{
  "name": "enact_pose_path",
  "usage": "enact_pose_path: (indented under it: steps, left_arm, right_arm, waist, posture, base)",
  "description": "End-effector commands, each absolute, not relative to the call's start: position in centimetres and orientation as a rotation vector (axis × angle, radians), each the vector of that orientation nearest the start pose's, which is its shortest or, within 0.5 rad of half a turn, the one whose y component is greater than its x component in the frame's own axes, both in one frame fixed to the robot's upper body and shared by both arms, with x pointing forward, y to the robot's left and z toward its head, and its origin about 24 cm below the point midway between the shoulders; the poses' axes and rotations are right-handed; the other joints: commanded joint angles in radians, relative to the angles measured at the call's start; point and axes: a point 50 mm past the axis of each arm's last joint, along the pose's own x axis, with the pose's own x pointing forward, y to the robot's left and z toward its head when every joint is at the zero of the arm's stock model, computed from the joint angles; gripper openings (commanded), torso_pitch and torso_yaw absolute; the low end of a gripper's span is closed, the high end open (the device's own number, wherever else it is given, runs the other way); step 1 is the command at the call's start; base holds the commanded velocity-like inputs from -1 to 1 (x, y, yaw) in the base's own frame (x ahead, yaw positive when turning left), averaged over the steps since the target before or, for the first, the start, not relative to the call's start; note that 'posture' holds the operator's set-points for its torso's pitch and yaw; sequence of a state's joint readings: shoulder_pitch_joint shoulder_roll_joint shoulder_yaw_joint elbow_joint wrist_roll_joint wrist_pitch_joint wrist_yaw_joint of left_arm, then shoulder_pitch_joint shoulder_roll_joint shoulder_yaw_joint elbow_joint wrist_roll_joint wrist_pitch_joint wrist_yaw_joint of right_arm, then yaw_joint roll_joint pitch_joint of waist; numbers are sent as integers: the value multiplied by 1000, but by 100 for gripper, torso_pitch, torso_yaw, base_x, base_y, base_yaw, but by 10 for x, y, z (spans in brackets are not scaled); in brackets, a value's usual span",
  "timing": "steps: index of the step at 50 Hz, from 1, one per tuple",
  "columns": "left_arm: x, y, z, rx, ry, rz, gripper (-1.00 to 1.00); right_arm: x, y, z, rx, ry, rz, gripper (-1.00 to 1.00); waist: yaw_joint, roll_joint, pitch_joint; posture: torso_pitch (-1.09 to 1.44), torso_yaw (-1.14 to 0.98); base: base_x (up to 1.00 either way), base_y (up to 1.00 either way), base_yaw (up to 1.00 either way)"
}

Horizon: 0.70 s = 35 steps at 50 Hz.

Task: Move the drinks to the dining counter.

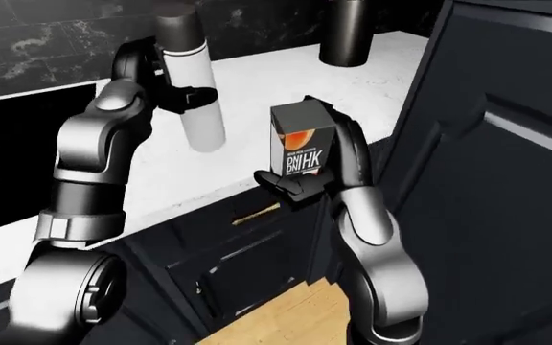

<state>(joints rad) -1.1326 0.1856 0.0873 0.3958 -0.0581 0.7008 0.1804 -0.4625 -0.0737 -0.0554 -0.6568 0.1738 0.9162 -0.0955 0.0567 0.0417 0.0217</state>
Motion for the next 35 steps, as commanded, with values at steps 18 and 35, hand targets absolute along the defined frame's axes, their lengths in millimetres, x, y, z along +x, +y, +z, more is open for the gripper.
enact_pose_path:
  steps: [18, 35]
  left_arm:
    - [380, 122, 303, 109, -174, 69, -100]
    - [356, 116, 287, 114, -203, 14, -100]
  right_arm:
    - [259, -131, 235, 53, -295, 118, -100]
    - [259, -138, 230, 52, -285, 98, -100]
  waist:
    - [-58, -87, 22]
    - [-17, -80, 23]
  posture:
    - [0, 0]
    - [0, 0]
  base:
    - [-84, 19, 11]
    - [0, 0, 100]
